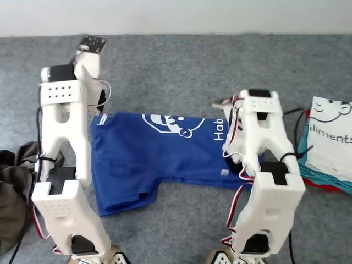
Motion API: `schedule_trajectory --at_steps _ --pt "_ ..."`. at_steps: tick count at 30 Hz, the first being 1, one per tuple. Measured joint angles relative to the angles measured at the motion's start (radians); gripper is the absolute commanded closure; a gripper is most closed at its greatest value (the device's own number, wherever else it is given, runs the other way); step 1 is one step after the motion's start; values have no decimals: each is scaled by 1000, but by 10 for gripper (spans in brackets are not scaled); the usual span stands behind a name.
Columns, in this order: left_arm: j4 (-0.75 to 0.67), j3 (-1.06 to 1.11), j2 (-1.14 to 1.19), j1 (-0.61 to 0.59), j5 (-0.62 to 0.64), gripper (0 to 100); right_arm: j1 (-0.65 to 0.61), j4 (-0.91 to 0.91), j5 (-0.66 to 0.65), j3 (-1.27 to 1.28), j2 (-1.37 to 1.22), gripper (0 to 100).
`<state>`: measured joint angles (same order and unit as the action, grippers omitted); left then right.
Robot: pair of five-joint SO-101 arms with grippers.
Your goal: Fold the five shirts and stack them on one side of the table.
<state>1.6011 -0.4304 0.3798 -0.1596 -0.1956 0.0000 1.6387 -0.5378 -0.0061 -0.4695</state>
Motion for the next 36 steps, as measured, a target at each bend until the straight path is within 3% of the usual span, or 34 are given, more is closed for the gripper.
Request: schedule_trajectory --at_steps 8,14,22,29,36 --pt "84 -48 -192 -146 0 984 5 34 2 41 9 990" --pt "132 -49 -379 -285 0 984 -52 97 2 0 210 990" --pt "133 -34 -514 -512 -23 982 -385 103 2 0 387 984" --pt "133 110 -634 -638 -84 981 -732 21 69 0 325 738" --pt "133 318 -835 -683 -192 981 -967 -40 124 -97 132 726"
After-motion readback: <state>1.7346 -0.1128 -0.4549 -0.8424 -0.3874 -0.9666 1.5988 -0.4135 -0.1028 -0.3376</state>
